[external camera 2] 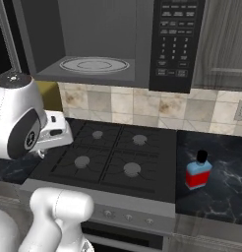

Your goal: Place the microwavable item in the microwave. Then, close the microwave door and press the start button.

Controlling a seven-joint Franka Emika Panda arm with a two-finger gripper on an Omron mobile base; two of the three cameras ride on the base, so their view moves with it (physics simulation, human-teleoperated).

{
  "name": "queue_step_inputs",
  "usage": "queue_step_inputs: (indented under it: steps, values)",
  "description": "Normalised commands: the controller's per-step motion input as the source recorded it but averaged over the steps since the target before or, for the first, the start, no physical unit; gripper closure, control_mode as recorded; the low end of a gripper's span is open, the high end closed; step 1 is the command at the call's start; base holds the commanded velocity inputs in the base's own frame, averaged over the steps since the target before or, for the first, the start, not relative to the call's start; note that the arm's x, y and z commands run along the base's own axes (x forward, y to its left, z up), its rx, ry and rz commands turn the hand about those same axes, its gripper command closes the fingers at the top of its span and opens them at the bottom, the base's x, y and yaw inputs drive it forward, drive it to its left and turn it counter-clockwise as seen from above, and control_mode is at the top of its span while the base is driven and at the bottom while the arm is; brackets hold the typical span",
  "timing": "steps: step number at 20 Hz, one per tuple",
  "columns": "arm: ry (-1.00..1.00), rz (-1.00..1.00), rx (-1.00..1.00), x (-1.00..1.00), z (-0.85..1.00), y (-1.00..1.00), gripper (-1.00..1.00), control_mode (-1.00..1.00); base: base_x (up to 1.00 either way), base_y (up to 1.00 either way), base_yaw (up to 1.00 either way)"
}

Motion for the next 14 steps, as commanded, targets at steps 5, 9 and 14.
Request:
queue_step_inputs:
  steps: [5,9,14]
  values:
    - [-0.11,0.0,0.0,0.04,0.9,-0.15,1.0,-1.0,0.0,0.0,0.0]
    - [-0.11,0.0,0.01,0.35,0.45,-0.03,1.0,-1.0,0.0,0.0,0.0]
    - [-0.13,0.0,0.03,0.52,0.08,0.0,1.0,-1.0,0.0,0.0,0.0]
